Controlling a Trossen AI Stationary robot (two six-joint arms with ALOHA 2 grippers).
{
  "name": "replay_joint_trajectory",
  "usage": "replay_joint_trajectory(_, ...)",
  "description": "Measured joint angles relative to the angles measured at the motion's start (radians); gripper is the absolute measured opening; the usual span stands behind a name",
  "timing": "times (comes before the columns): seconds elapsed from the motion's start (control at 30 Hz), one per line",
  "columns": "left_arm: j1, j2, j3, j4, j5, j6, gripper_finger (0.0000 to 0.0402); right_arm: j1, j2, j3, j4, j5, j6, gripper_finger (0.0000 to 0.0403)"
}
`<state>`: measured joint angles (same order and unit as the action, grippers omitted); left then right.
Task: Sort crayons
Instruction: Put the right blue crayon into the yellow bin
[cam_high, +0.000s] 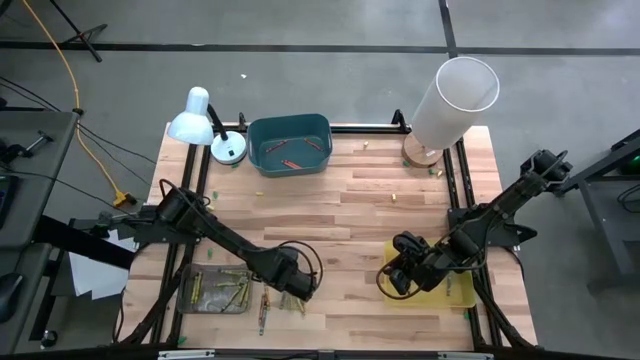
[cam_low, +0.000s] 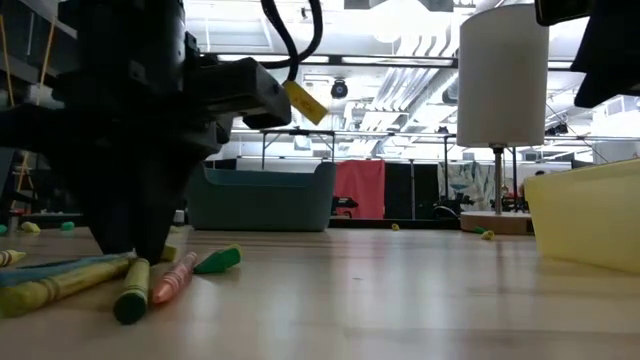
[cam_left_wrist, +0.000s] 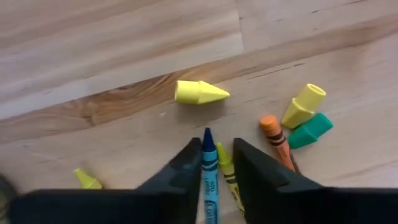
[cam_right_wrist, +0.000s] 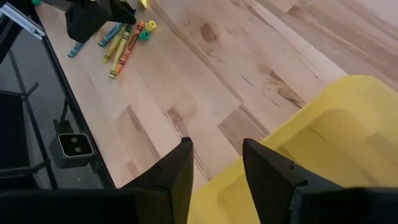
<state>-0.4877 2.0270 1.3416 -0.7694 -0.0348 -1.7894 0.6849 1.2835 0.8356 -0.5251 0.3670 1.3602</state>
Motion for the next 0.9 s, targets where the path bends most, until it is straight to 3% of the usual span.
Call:
replay_joint_trajectory(0.17, -0.001, -0.008, 0.000, -0.006, -0.022, 0.029, 0.0008, 0.000, 0.000, 0.000, 0.000, 0.000, 0.001, 0.0134)
replay_joint_trajectory(0.63, 0.044, -0.088, -0.005, -0.102, -0.093, 0.158, 0.0000, 0.000, 0.000, 0.000, 0.002, 0.001, 0.004, 0.0134)
replay_joint_trajectory(0.9, 0.045, -0.247, -0.005, -0.098, -0.181, 0.231, 0.0000, 0.000, 0.000, 0.001, 0.010, 0.001, 0.004, 0.0134)
